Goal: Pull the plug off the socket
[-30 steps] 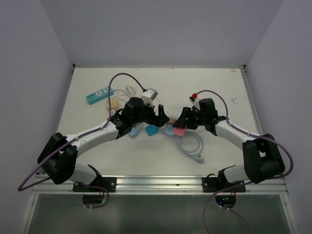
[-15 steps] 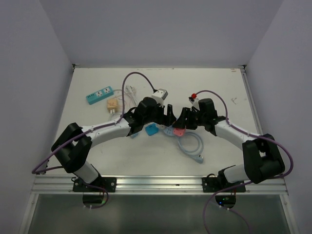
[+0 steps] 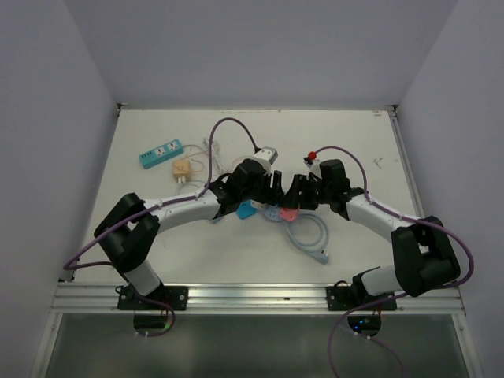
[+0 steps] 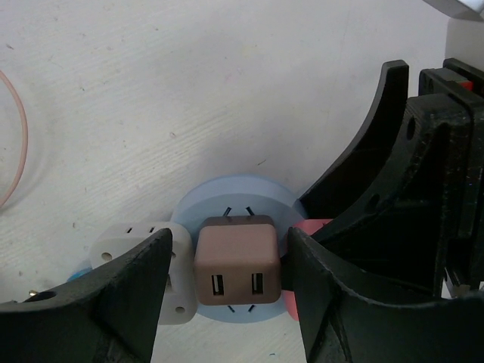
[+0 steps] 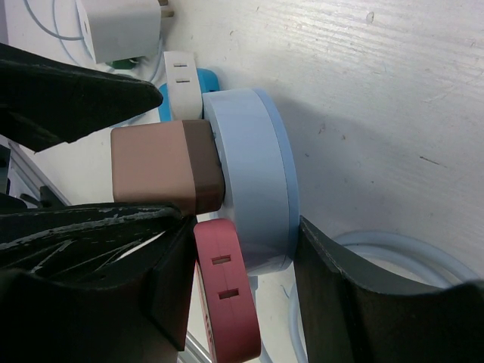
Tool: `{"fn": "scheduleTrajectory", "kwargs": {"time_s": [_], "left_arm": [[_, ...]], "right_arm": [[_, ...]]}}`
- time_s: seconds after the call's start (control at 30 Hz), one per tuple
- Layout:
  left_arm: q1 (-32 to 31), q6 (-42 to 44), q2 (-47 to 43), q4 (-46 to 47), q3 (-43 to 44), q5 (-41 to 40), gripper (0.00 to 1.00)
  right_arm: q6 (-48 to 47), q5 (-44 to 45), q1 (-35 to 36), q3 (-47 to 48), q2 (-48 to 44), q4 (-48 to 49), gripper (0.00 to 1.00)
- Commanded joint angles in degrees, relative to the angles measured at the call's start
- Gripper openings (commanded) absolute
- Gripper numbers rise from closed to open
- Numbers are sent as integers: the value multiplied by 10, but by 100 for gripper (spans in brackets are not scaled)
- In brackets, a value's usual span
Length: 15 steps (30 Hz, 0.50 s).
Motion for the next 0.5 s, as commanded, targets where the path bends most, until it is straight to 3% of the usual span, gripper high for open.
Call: {"fn": "scheduleTrajectory", "kwargs": {"time_s": [0.0,0.13,0.23,0.33,0.37,0.4,0.47], "left_arm": [[-12,-6,6,-24,31,-21,66],[-13,-9,10,-32,34,-26,59],[-15,-10,9,-35,38,-18,46],[-14,-13,4,-39,43,-10,25],[-15,-13,1,-41,43,-12,12],[-14,-13,-3,-42,45,-12,5],[-13,-13,-17,-44,47,-16,0]], "right_arm": [[-5,-8,4,21,-15,29,0],[-6,-3,4,21,-15,28,0],[-7,5,6,20,-15,26,0],[-13,19,6,18,-16,26,0],[-15,31,6,18,-17,11,0],[-20,38,7,17,-16,7,0],[-23,55,6,16,-15,-7,0]]}}
